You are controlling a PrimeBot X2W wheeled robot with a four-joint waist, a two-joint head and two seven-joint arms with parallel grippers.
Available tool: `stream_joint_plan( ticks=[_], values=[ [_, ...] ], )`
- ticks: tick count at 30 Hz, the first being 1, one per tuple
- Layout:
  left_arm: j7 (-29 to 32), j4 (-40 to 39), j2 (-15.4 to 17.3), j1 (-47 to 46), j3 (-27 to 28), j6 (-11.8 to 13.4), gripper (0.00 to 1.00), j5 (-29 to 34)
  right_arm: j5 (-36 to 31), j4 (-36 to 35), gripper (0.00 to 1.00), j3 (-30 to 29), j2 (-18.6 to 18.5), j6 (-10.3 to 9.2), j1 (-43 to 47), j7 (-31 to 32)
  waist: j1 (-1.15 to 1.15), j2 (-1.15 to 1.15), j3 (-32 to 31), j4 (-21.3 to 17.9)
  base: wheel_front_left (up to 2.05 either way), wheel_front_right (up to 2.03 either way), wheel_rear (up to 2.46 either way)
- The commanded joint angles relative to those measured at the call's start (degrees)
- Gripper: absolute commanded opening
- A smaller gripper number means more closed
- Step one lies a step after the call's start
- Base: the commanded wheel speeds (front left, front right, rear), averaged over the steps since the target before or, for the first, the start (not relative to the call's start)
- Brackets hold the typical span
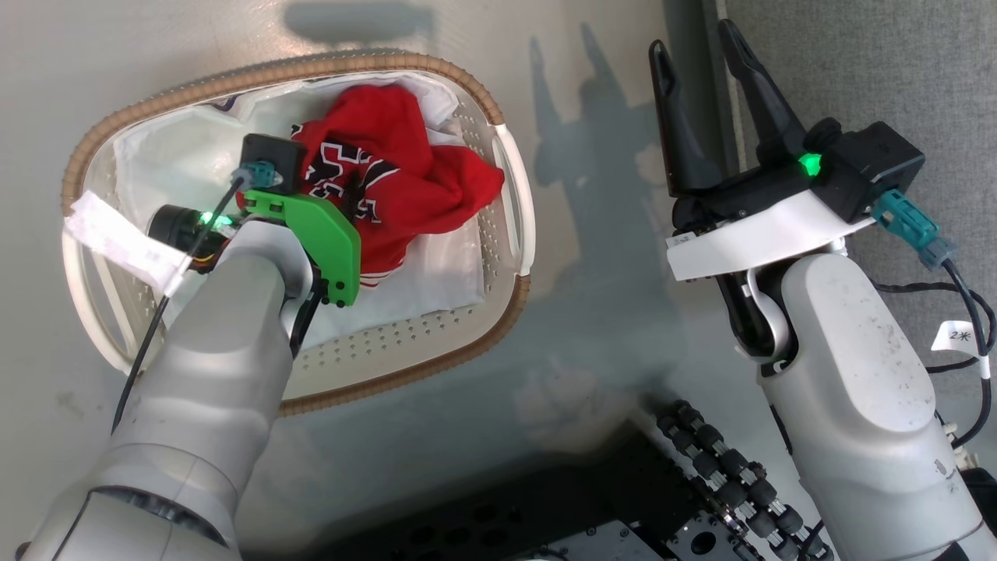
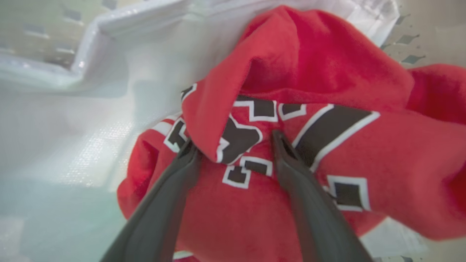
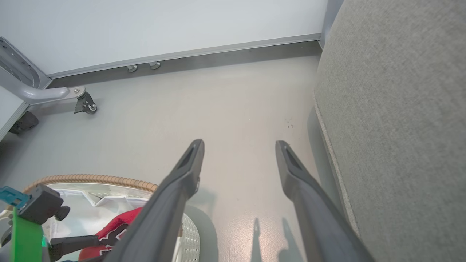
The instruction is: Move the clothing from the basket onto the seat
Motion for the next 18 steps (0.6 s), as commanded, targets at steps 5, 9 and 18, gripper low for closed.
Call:
stream_joint_plan(
  ticks=[5, 9, 18],
  values=[
    [0.6, 0.4, 0.5, -0.7, -1.2, -0.2, 0.00, -1.6, 0.8, -0.2, 1.00, -0.4, -0.2, -0.08, 0.2, -0.1, 0.00, 0.00, -0.2, -0.1, 0.00, 0.00, 0.00],
    [-0.1, 0.5, 1.2, -0.6, -1.8, -0.2, 0.00, -2.8, 1.3, 0.2, 1.00, 0.2, -0.2, -0.08, -0.7, -0.1, 0.00, 0.00, -0.9, -0.5, 0.00, 0.00, 0.00],
    [-3.4, 0.8, 0.7, 3.1, -2.6, -0.2, 0.00, -5.2, 1.4, 1.7, 1.00, 1.0, -0.2, -0.08, 0.5, -0.1, 0.00, 0.00, -7.0, -0.4, 0.00, 0.00, 0.00]
  ],
)
